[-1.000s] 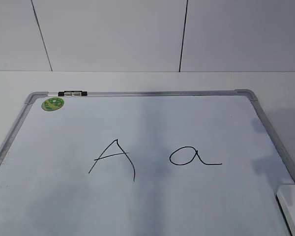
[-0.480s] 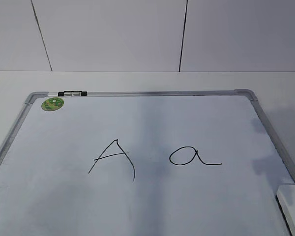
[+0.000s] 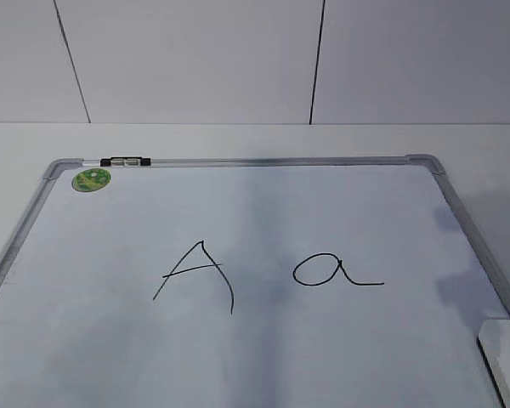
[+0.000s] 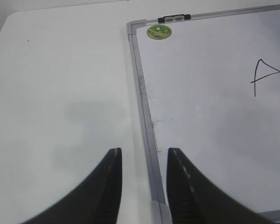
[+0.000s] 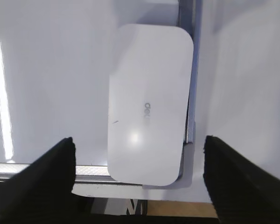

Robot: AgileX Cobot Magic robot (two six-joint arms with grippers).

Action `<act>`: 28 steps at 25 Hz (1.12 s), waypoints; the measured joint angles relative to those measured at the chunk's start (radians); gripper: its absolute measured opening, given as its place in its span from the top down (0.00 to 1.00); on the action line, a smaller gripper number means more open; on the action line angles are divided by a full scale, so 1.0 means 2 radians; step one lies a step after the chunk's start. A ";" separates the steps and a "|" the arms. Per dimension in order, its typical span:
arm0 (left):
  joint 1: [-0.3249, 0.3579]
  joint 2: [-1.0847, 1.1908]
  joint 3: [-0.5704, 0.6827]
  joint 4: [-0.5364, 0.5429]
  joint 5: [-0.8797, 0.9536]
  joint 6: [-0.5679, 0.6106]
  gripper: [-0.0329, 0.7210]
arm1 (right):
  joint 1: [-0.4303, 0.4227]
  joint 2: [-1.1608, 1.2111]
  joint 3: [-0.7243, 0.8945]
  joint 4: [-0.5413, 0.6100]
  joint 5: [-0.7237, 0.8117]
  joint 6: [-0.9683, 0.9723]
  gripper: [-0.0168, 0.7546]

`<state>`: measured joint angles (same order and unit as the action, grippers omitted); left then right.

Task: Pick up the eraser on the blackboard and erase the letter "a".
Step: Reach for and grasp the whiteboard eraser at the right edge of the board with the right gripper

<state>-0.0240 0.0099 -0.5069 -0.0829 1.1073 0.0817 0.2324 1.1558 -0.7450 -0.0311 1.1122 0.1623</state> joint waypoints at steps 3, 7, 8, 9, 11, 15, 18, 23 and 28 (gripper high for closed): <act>0.000 0.000 0.000 0.000 0.000 0.000 0.63 | 0.000 0.001 0.000 0.000 -0.014 0.000 0.12; 0.000 0.000 0.000 0.000 0.000 0.000 0.63 | 0.000 0.024 0.000 0.000 -0.016 -0.001 0.11; 0.000 0.000 0.000 0.000 0.000 0.000 0.63 | 0.000 0.032 0.000 0.000 -0.017 -0.001 0.11; 0.000 0.000 0.000 0.000 0.000 0.000 0.63 | 0.000 0.041 0.000 0.000 -0.017 -0.001 0.11; 0.000 0.000 0.000 0.000 0.000 0.000 0.63 | 0.000 0.056 0.000 0.000 -0.017 -0.001 0.11; 0.000 0.000 0.000 0.000 0.000 0.000 0.63 | 0.000 0.071 0.000 0.000 -0.023 -0.001 0.11; 0.000 0.000 0.000 0.000 0.000 0.000 0.63 | 0.000 0.080 0.000 0.000 -0.027 -0.001 0.11; 0.000 0.000 0.000 0.000 0.000 0.000 0.63 | 0.000 0.097 0.000 0.000 -0.028 0.000 0.11; 0.000 0.000 0.000 0.000 0.000 0.000 0.63 | 0.000 0.104 0.000 0.000 -0.031 0.019 0.11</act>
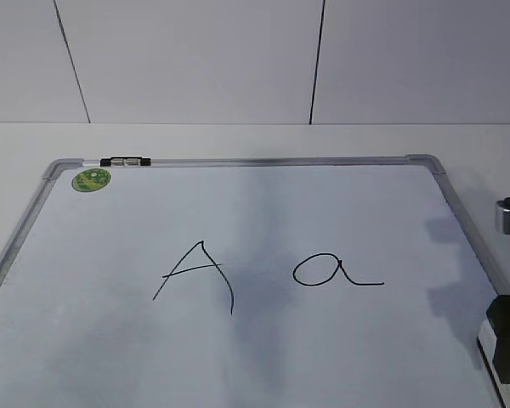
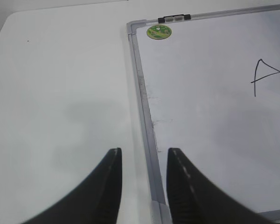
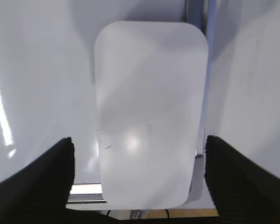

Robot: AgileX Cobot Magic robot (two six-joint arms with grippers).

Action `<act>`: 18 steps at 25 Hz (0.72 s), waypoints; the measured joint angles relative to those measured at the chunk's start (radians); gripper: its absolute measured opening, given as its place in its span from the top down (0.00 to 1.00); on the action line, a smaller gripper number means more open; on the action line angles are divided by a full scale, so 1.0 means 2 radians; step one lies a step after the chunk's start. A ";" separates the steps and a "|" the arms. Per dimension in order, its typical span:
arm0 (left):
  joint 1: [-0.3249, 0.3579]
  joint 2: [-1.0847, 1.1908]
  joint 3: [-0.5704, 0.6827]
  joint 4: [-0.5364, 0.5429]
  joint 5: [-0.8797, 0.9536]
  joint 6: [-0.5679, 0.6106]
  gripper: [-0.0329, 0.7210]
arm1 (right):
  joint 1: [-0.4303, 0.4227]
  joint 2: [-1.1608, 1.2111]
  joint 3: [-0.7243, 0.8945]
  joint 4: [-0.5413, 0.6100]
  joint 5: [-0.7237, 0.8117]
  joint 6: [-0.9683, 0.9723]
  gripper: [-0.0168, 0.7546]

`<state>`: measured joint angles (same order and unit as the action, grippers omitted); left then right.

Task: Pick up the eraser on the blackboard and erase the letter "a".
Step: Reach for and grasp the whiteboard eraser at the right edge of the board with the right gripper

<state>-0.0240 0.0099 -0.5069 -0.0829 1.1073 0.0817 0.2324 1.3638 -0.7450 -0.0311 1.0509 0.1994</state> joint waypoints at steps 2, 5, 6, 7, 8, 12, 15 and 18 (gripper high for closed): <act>0.000 0.000 0.000 0.000 0.000 0.000 0.63 | 0.000 0.002 0.000 0.000 0.000 0.005 0.11; 0.000 0.000 0.000 0.000 0.000 0.000 0.63 | 0.000 0.008 0.000 -0.001 0.000 0.007 0.11; 0.000 0.000 0.000 0.000 0.000 0.000 0.63 | 0.000 0.011 0.000 -0.001 -0.001 0.007 0.11; 0.000 0.000 0.000 0.000 0.000 0.000 0.63 | 0.000 0.014 0.000 -0.002 -0.001 0.007 0.11; 0.000 0.000 0.000 0.000 0.000 0.000 0.63 | 0.000 0.016 0.000 -0.004 -0.001 0.008 0.11; 0.000 0.000 0.000 0.000 0.000 0.000 0.63 | 0.000 0.026 0.000 -0.012 -0.004 0.015 0.11; 0.000 0.000 0.000 0.000 0.000 0.000 0.63 | 0.000 0.032 0.000 -0.013 -0.010 0.018 0.11; 0.000 0.000 0.000 0.000 0.000 0.000 0.63 | 0.000 0.040 0.000 -0.013 -0.012 0.022 0.11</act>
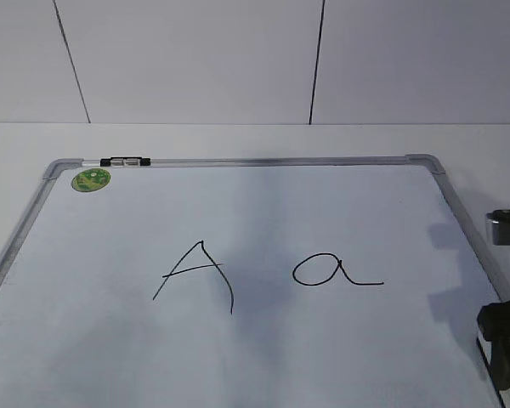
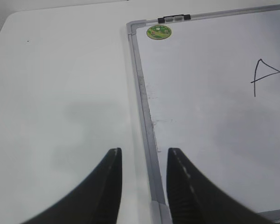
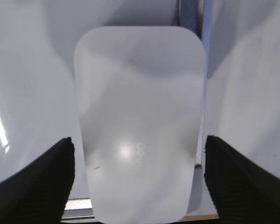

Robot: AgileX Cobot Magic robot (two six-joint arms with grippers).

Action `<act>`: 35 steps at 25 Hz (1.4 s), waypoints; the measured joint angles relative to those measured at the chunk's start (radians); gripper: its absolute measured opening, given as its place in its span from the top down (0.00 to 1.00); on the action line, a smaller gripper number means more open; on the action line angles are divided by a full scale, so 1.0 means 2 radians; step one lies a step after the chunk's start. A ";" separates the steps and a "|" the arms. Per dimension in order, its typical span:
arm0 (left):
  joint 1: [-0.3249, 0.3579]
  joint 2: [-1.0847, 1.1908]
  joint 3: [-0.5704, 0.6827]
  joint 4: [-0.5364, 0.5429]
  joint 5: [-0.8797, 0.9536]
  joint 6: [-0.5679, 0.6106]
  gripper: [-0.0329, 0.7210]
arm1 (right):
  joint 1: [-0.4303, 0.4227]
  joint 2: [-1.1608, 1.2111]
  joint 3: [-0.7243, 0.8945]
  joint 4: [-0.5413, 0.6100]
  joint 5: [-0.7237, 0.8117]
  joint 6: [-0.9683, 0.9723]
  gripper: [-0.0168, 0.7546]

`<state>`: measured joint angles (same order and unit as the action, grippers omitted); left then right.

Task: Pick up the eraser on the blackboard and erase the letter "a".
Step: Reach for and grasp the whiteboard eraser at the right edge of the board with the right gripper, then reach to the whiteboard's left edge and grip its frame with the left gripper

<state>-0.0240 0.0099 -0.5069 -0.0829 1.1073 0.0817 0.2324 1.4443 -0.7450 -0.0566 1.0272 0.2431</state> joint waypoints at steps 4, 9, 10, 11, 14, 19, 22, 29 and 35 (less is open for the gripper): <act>0.000 0.000 0.000 0.000 0.000 0.000 0.63 | 0.000 0.005 0.000 0.000 -0.004 0.011 0.11; 0.000 0.000 0.000 0.000 0.000 0.000 0.63 | 0.000 0.005 0.000 0.000 -0.008 0.017 0.11; 0.000 0.000 0.000 0.000 0.000 0.000 0.63 | 0.000 0.005 0.000 0.000 -0.011 0.017 0.12; 0.000 0.000 0.000 0.000 0.000 0.000 0.63 | 0.000 0.005 0.000 0.000 -0.013 0.017 0.12; 0.000 0.000 0.000 0.000 0.000 0.000 0.63 | 0.000 0.005 0.000 -0.002 -0.016 0.019 0.12; 0.000 0.000 0.000 0.000 0.000 0.000 0.63 | 0.000 0.005 0.000 -0.005 -0.018 0.019 0.13; 0.000 0.000 0.000 0.000 0.000 0.000 0.63 | 0.000 0.005 0.008 -0.006 -0.021 0.019 0.13; 0.000 0.000 0.000 0.000 0.000 0.000 0.63 | 0.001 -0.007 0.058 -0.005 -0.058 0.019 0.14; 0.000 0.000 0.000 0.000 0.000 0.000 0.63 | 0.001 -0.031 0.060 -0.011 -0.078 0.019 0.15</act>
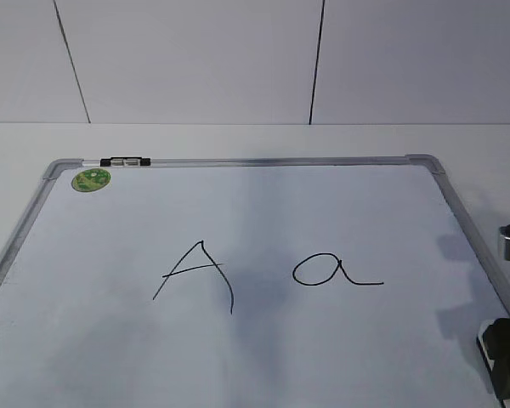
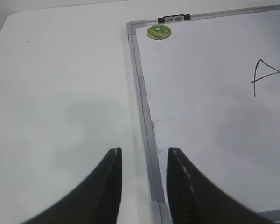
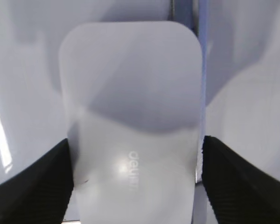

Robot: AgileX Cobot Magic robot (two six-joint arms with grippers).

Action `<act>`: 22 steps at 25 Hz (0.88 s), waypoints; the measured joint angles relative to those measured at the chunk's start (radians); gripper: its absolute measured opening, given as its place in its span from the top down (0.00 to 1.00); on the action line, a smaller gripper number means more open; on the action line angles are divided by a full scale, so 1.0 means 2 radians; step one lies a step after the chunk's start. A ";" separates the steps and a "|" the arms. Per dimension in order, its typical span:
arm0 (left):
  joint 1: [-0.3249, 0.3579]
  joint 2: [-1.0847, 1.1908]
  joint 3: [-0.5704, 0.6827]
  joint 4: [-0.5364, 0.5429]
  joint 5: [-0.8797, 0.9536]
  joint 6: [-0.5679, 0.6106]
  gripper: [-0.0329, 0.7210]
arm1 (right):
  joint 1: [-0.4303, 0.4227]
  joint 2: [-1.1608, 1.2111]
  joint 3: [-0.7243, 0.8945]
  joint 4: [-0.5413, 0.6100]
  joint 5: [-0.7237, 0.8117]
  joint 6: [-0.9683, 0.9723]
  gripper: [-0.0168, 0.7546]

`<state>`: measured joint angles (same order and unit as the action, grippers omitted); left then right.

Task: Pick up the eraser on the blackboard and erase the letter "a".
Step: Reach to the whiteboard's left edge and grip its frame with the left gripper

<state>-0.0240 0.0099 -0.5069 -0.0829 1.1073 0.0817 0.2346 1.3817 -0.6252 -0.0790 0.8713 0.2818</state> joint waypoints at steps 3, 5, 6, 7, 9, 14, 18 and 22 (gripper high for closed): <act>0.000 0.000 0.000 0.000 0.000 0.000 0.63 | 0.000 0.000 0.000 -0.005 -0.010 0.000 0.16; 0.000 0.000 0.000 0.000 0.000 0.000 0.63 | 0.000 0.000 0.000 -0.006 -0.015 0.001 0.16; 0.000 0.000 0.000 0.000 0.000 0.000 0.63 | 0.000 0.000 0.000 -0.006 -0.017 0.001 0.16; 0.000 0.000 0.000 0.000 0.000 0.000 0.63 | 0.000 0.000 0.000 -0.007 -0.017 0.001 0.16; 0.000 0.000 0.000 0.000 0.000 0.000 0.63 | 0.000 0.000 0.000 -0.008 -0.018 0.001 0.16; 0.000 0.000 0.000 0.000 0.000 0.000 0.63 | 0.000 0.000 0.000 -0.008 -0.021 0.001 0.16; 0.000 0.000 0.000 0.000 0.000 0.000 0.63 | 0.000 0.000 0.000 -0.008 -0.021 0.001 0.16; 0.000 0.000 0.000 0.000 0.000 0.000 0.63 | 0.000 0.000 0.000 -0.010 -0.022 0.001 0.17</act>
<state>-0.0240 0.0099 -0.5069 -0.0829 1.1073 0.0817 0.2346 1.3817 -0.6252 -0.0995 0.8273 0.2842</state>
